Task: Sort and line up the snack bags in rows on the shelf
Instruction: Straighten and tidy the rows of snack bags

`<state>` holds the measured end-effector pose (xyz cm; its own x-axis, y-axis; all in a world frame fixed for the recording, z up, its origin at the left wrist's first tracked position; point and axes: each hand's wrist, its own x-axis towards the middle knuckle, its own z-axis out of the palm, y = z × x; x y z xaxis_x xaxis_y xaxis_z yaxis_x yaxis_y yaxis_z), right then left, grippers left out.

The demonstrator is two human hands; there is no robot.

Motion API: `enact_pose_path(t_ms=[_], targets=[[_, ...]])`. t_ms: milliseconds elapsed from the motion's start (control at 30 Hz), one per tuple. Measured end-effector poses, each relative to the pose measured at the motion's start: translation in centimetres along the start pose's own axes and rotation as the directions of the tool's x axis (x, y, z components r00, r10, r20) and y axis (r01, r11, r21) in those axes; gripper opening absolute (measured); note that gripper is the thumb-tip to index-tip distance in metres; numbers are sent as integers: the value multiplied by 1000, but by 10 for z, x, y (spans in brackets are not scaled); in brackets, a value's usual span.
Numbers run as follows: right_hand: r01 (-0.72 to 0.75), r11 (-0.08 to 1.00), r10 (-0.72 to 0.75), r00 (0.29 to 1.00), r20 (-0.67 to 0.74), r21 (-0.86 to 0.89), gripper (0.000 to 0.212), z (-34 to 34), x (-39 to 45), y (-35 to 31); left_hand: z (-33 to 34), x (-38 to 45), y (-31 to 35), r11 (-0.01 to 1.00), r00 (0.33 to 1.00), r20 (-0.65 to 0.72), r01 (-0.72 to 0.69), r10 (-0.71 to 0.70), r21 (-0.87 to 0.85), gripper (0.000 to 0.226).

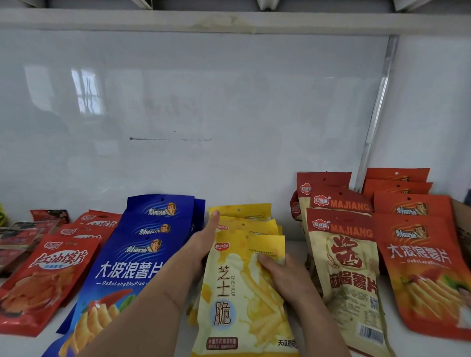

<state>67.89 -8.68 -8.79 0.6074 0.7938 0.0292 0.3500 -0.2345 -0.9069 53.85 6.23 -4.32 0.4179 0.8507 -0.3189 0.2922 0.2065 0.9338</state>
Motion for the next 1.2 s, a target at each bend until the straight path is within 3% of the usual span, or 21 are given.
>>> enact_pose_path(t_ms=[167, 267, 333, 433, 567, 867, 1200], targets=[[1, 1000, -1, 999, -37, 14, 32, 2, -3, -3, -10, -13, -2, 992, 999, 23, 44, -42, -122, 82], [-21, 998, 25, 997, -77, 52, 32, 7, -3, -5, -5, -25, -10, 996, 999, -25, 22, -20, 89, 117], [-37, 999, 40, 993, -114, 24, 45, 13, -1, -5, 4, -34, -15, 958, 994, -85, -48, 75, 284, 105], [-60, 998, 63, 991, -116, 34, 70, 21, 2, -5, 11, -41, -22, 909, 984, -76, -118, 161, 399, 94], [-98, 995, 101, 990, -96, 32, 70, 24, 1, -7, 14, -33, -37, 818, 961, -111, -151, 252, 555, 98], [-107, 993, 101, 990, -103, -52, 68, 28, -1, -3, 16, -35, -43, 729, 917, -123, -214, 379, 650, 92], [-112, 973, 131, 988, -85, 200, 82, 20, -27, -6, 18, -62, -25, 653, 898, -178, -146, 403, 743, 98]])
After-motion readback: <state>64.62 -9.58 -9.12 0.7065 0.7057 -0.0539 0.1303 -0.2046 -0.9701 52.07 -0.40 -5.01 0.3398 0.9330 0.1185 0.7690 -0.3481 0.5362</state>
